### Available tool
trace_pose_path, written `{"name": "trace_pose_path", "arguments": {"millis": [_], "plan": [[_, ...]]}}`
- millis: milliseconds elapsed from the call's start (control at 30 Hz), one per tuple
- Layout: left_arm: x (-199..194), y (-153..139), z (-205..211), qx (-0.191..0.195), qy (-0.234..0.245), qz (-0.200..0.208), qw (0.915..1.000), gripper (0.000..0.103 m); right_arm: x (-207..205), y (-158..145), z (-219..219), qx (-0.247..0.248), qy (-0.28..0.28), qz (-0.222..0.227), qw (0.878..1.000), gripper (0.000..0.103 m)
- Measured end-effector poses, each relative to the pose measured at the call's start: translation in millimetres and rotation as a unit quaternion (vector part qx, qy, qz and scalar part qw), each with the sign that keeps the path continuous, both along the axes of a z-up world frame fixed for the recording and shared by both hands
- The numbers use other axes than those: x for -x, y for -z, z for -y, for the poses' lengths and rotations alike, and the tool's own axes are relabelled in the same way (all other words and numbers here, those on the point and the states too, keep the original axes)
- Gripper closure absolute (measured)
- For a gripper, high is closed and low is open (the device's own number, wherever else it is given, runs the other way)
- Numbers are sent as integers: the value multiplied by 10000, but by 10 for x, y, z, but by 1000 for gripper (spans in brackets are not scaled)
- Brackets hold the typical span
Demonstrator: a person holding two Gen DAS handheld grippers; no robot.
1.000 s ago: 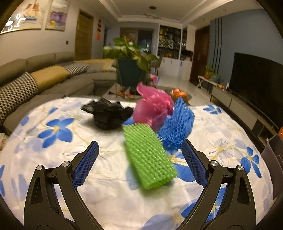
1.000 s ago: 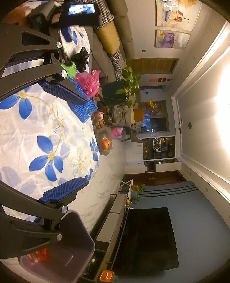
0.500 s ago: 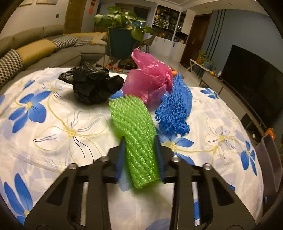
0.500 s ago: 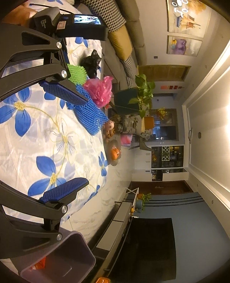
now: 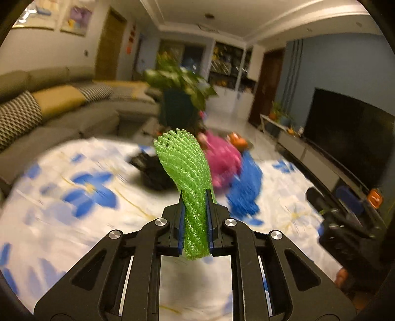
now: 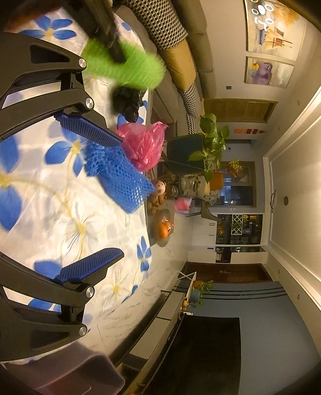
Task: Collect trash
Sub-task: 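Grasp the green mesh sleeve with the left gripper while the right grasps the blue mesh sleeve, then carry both mesh sleeves over the grey bin with both grippers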
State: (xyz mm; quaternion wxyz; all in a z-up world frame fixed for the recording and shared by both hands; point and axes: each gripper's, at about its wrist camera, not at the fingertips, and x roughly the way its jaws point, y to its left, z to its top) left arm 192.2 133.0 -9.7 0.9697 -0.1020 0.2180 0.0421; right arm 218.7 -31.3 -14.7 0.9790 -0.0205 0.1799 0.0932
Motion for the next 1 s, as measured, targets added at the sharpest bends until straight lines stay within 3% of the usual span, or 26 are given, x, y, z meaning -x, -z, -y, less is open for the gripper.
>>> {"name": "trace_pose_path", "arguments": {"millis": [133, 267, 433, 667, 833, 1000], "plan": [[28, -125, -194, -261, -436, 182, 9985, 90, -246, 39, -197, 47, -21, -94, 9999, 22], [11, -126, -383, -194, -653, 187, 9975, 90, -482, 131, -366, 143, 7, -294, 9995, 22], [-13, -80, -491, -141, -785, 213, 9966, 90, -796, 238, -466, 87, 126, -568, 9983, 22], [-21, 23, -556, -43, -795, 155, 9967, 90, -1103, 478, -451, 43, 237, -1249, 9919, 30], [-50, 67, -580, 11, -735, 79, 9973, 90, -1242, 645, -438, 29, 312, -1768, 9838, 48], [-28, 68, -592, -9, -702, 89, 9975, 90, -1297, 739, -406, -76, 277, -2091, 9775, 89]]}}
